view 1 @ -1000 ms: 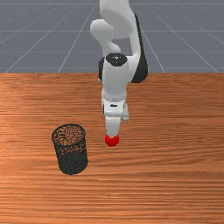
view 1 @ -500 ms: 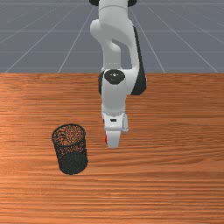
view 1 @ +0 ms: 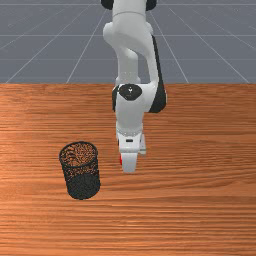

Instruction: Put the ball into the container

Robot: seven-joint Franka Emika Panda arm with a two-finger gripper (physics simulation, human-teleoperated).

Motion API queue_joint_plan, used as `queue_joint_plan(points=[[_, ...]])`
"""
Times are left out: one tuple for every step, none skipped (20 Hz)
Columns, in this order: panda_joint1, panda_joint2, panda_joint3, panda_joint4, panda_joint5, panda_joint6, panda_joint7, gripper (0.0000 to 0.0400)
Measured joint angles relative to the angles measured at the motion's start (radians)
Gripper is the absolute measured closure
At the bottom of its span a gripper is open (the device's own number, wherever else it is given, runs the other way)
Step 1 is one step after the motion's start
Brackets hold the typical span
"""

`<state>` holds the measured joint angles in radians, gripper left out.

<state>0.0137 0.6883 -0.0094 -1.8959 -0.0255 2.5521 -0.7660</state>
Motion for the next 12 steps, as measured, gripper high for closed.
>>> queue_joint_plan(points=[[0.001,-0.009,-0.003,-0.015,0.002,0.018,0.009,0.0121],[0.001,-0.024,-0.003,-0.028,0.002,0.023,0.009,0.0121],[0.002,-0.057,-0.004,-0.064,0.001,0.055,0.011,0.0121],[0.002,-0.088,-0.005,-0.08,0.0,0.051,0.011,0.0121],[0.003,-0.125,-0.006,-0.102,-0.001,0.057,0.012,0.012],[0.003,-0.159,-0.006,-0.115,-0.001,0.048,0.012,0.012],[0.003,-0.185,-0.006,-0.117,-0.001,0.027,0.011,0.012],[0.002,-0.192,-0.004,-0.096,0.0,-0.024,0.009,0.0121],[0.002,-0.2,-0.004,-0.096,0.001,-0.033,0.009,0.0121],[0.002,-0.201,-0.003,-0.084,0.001,-0.06,0.008,0.0121],[0.002,-0.211,-0.004,-0.092,0.001,-0.054,0.008,0.0121],[0.002,-0.22,-0.003,-0.094,0.001,-0.062,0.008,0.0121]])
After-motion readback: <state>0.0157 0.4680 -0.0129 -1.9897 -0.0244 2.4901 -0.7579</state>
